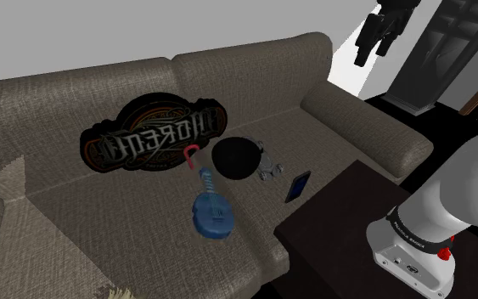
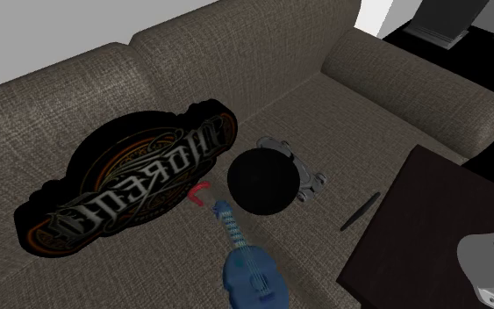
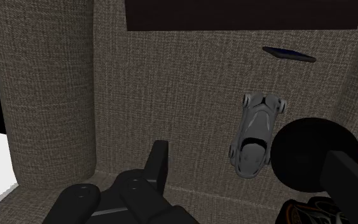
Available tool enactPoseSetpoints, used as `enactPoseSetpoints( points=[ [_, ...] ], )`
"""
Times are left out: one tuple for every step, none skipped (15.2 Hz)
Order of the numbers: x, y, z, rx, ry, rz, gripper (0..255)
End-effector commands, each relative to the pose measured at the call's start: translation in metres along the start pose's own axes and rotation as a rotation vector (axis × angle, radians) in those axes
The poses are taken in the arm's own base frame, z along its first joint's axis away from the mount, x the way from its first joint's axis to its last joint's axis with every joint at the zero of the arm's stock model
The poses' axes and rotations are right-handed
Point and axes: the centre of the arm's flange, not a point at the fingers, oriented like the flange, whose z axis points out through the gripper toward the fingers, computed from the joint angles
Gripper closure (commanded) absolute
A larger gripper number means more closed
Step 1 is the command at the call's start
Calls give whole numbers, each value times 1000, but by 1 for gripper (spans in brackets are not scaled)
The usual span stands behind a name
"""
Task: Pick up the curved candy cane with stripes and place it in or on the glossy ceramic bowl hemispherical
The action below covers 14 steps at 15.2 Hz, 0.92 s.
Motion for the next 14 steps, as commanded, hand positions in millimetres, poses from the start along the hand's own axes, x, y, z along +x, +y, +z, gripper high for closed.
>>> enactPoseSetpoints(
  points=[
    [0,0,0,0,0,0,0],
    [7,-10,6,-3,0,0,0],
    [14,-20,12,-6,0,0,0],
    [20,-30,19,-10,0,0,0],
    [27,-40,25,-13,0,0,0],
    [34,-50,31,-16,0,-1,0],
    [41,-60,37,-19,0,-1,0],
    [47,-70,44,-23,0,-1,0],
    [54,-80,50,-26,1,-1,0],
    [61,-89,56,-29,1,-1,0],
    [68,-99,63,-32,1,-1,0],
    [74,-109,69,-35,1,-1,0],
    [81,-119,76,-39,1,-1,0],
    [88,-129,82,-42,1,-2,0]
  ],
)
